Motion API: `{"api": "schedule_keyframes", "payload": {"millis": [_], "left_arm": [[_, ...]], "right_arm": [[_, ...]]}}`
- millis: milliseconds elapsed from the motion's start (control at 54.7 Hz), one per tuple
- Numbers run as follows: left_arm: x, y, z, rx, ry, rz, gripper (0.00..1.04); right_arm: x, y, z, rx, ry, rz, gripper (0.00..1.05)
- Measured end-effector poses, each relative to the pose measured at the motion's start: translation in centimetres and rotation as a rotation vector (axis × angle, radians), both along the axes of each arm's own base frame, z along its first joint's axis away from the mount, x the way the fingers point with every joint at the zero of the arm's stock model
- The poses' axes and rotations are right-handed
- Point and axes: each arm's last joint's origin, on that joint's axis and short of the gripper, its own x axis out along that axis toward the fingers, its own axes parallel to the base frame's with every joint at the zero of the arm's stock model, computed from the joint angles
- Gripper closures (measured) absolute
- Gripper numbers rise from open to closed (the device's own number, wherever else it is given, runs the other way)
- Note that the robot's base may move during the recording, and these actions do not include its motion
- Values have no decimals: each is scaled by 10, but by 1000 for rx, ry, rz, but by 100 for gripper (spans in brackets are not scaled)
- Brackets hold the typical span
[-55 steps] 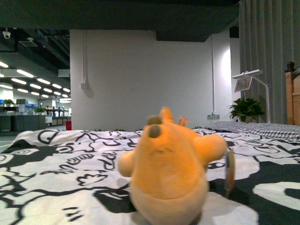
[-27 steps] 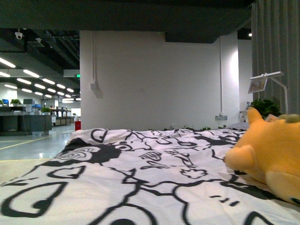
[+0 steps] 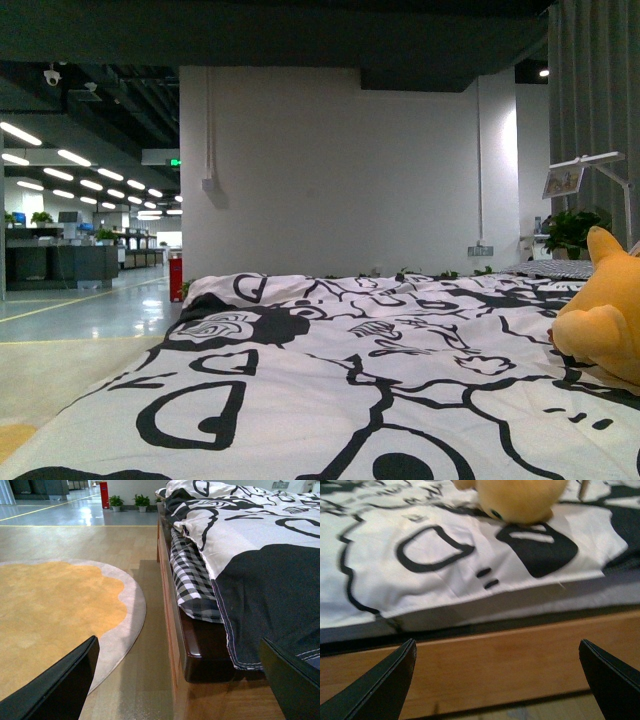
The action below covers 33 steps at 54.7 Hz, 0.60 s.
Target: Put away toys
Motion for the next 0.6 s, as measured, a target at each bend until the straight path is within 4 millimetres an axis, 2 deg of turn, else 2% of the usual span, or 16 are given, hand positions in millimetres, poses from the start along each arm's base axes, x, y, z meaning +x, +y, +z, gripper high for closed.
{"api": "schedule_keyframes", "payload": {"millis": [128, 274, 457, 603], "left_arm": [[0, 0, 0, 0, 0, 0, 6], [0, 0, 0, 0, 0, 0, 6], [0, 0, 0, 0, 0, 0, 6], [0, 0, 0, 0, 0, 0, 6]], "right_arm": [[12, 3, 13, 14, -51, 5, 7], [36, 3, 25, 14, -109, -9, 7], [79, 1, 46, -48, -194, -84, 7], [101, 1, 55, -94, -237, -121, 7]]}}
